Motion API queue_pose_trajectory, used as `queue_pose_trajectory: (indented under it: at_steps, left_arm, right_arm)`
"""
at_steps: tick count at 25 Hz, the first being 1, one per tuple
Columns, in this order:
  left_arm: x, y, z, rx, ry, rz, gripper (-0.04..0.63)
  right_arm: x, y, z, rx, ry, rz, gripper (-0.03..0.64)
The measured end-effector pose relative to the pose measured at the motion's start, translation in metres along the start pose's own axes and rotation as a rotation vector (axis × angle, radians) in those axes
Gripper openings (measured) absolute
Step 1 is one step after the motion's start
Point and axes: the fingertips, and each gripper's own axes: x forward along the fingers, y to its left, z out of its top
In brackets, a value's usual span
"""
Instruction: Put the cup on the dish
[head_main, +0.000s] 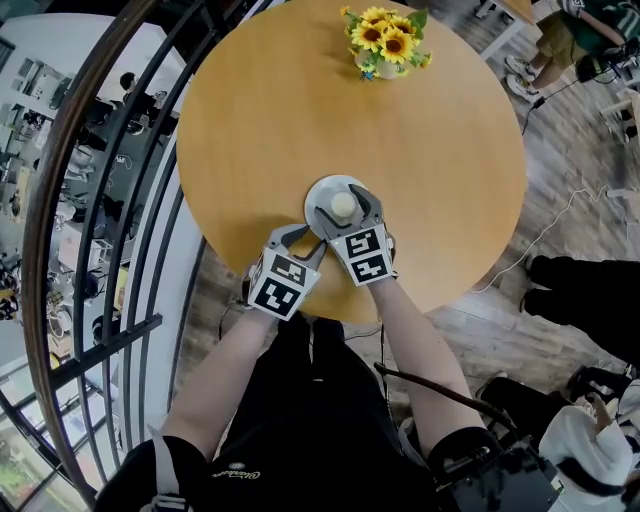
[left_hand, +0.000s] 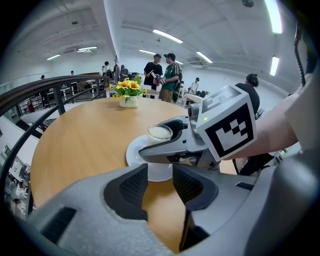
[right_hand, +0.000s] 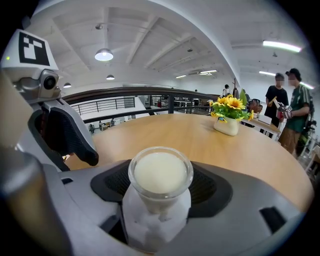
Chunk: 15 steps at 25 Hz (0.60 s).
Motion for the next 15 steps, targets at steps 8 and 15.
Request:
queue_pose_trajectory:
  at_steps: [8,15]
  left_arm:
    - [-0.001,-0.002,0.002,0.005,0.007,-0.004,0.158]
    - [-0.009,-0.005,0.012,0.027,-0.003,-0.002,0.158]
  right_arm:
    - [-0.003,-0.005,0.001,0.025,0.005,0.002,0.313]
    - [-0.013,-0.004,0.002,0.05,0.015,0.002,0.313]
